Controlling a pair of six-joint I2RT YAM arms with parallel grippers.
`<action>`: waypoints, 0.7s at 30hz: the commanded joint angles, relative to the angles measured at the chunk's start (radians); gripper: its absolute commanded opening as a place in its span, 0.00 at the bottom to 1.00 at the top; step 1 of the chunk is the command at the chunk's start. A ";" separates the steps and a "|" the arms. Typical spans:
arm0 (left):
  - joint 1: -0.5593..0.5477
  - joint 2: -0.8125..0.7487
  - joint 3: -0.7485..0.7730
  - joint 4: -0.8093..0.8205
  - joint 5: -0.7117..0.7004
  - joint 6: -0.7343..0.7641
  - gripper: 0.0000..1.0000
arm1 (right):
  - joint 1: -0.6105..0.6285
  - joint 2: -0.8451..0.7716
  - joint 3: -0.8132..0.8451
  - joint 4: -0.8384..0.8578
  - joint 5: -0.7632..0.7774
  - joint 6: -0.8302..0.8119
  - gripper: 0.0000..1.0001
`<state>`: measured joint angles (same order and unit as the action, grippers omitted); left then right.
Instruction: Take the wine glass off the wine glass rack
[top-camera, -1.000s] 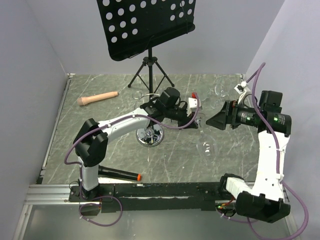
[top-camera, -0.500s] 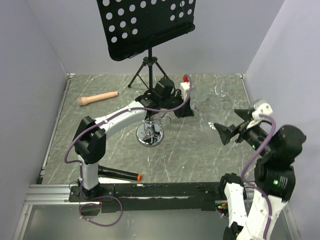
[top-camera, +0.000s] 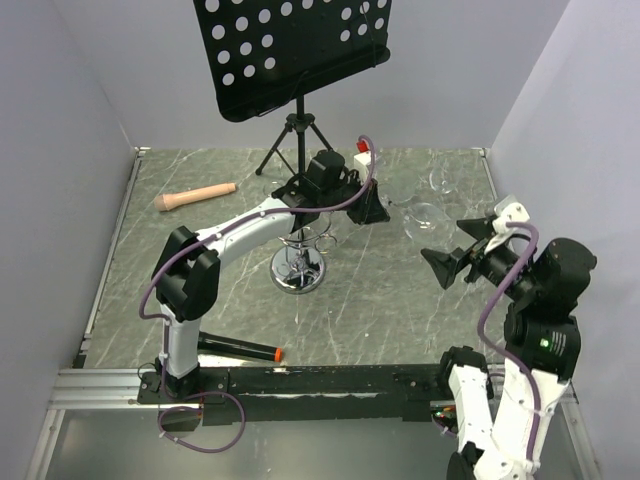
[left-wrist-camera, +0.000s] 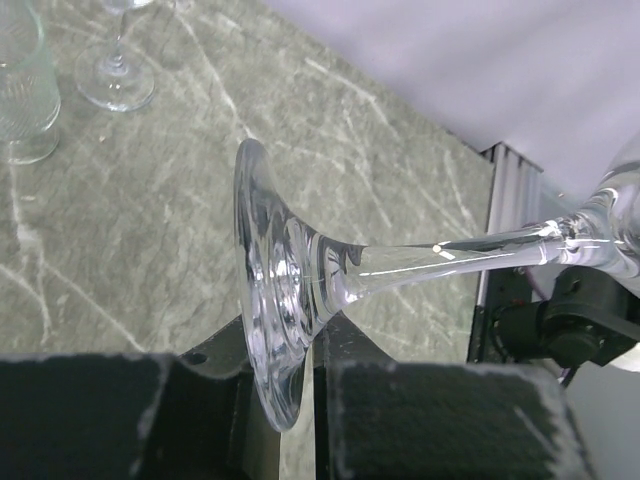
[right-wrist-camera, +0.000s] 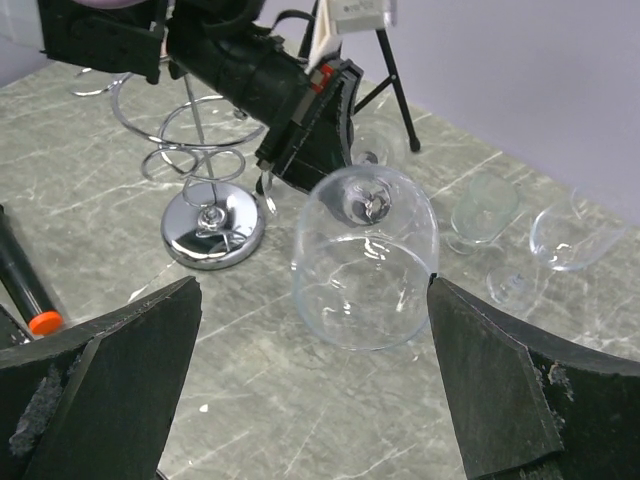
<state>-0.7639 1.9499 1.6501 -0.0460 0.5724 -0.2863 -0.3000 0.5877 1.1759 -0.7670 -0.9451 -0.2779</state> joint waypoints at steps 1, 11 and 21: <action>0.023 -0.028 0.037 0.127 0.073 -0.071 0.01 | -0.004 0.064 -0.004 0.069 -0.027 0.009 1.00; 0.021 -0.042 0.016 0.132 0.078 -0.076 0.01 | 0.005 0.101 -0.056 0.161 -0.029 0.081 1.00; 0.018 -0.046 0.007 0.127 0.064 -0.073 0.01 | 0.134 0.138 -0.064 0.185 0.124 0.109 1.00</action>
<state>-0.7540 1.9499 1.6497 -0.0029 0.6083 -0.3359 -0.2146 0.7109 1.1179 -0.6495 -0.9020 -0.1944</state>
